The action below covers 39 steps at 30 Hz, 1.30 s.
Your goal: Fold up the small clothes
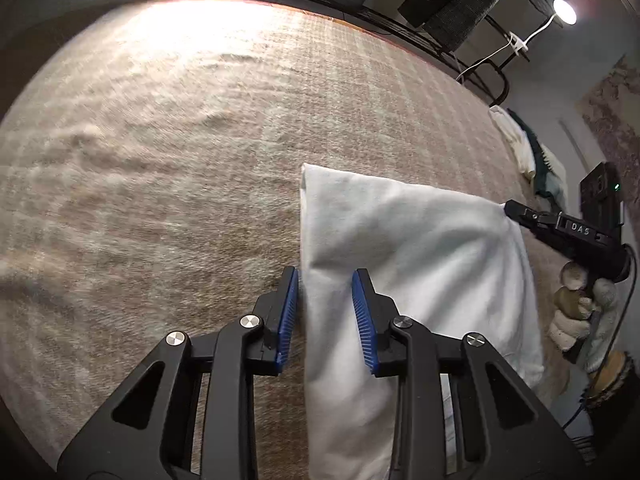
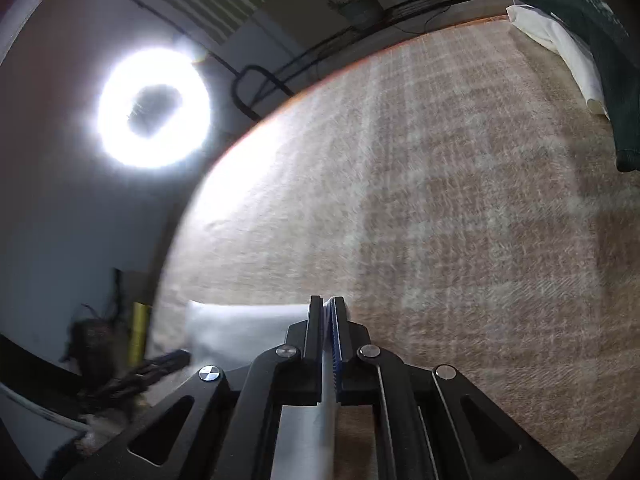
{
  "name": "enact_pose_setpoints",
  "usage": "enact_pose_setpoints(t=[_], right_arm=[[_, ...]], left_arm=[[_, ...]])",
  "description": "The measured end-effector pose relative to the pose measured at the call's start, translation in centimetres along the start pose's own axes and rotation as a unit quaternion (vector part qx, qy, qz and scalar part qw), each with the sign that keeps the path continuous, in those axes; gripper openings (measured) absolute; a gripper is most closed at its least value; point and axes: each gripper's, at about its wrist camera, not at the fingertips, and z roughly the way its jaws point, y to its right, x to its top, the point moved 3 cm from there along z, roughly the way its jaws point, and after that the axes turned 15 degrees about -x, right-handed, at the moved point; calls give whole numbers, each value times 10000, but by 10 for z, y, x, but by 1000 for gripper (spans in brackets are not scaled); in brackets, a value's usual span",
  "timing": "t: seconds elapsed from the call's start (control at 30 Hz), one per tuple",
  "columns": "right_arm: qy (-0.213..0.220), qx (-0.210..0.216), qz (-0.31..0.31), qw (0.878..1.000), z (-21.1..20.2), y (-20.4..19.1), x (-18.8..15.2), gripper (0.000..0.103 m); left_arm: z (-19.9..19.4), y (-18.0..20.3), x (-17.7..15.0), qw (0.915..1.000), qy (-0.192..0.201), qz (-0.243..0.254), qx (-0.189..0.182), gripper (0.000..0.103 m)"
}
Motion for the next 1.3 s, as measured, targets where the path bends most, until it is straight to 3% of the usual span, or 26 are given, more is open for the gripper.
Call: enact_pose_setpoints(t=[0.07, 0.17, 0.3, 0.43, 0.57, 0.67, 0.73, 0.87, 0.97, 1.2, 1.3], right_arm=[[32, -518, -308, 9982, -2, -11, -2, 7], [402, -949, -916, 9905, -24, -32, -9, 15], [618, -608, -1554, 9840, -57, -68, -36, 15], [534, -328, -2176, 9740, -68, -102, -77, 15], [254, -533, -2605, 9637, -49, -119, -115, 14], [115, -948, -3057, 9473, -39, -118, -144, 14], [77, -1049, -3105, 9447, -40, -115, -150, 14], [360, -709, -2828, 9559, -61, -118, -144, 14], [515, -582, -2787, 9572, -61, -133, -136, 14], [220, -801, -3097, 9472, -19, -156, -139, 14], [157, -761, -2972, 9516, -11, -150, -141, 13]], left_arm=[[-9, 8, -5, 9997, 111, 203, 116, 30], [-26, 23, -16, 9984, 271, 498, 44, 30], [-34, 43, -33, 9966, 346, 718, -214, 30], [-24, 56, -51, 9966, 233, 694, -382, 30], [-8, 65, -71, 9941, 8, 1085, -25, 30], [-7, 63, -81, 9930, -35, 1180, 95, 30], [-13, 64, -82, 9942, -3, 1075, 16, 30], [-27, 65, -81, 9952, 253, 946, 24, 30], [-29, 63, -81, 9941, 278, 1034, 165, 30], [-17, 53, -88, 9923, 97, 1182, 357, 30], [-18, 52, -90, 9920, 93, 1216, 322, 30]])
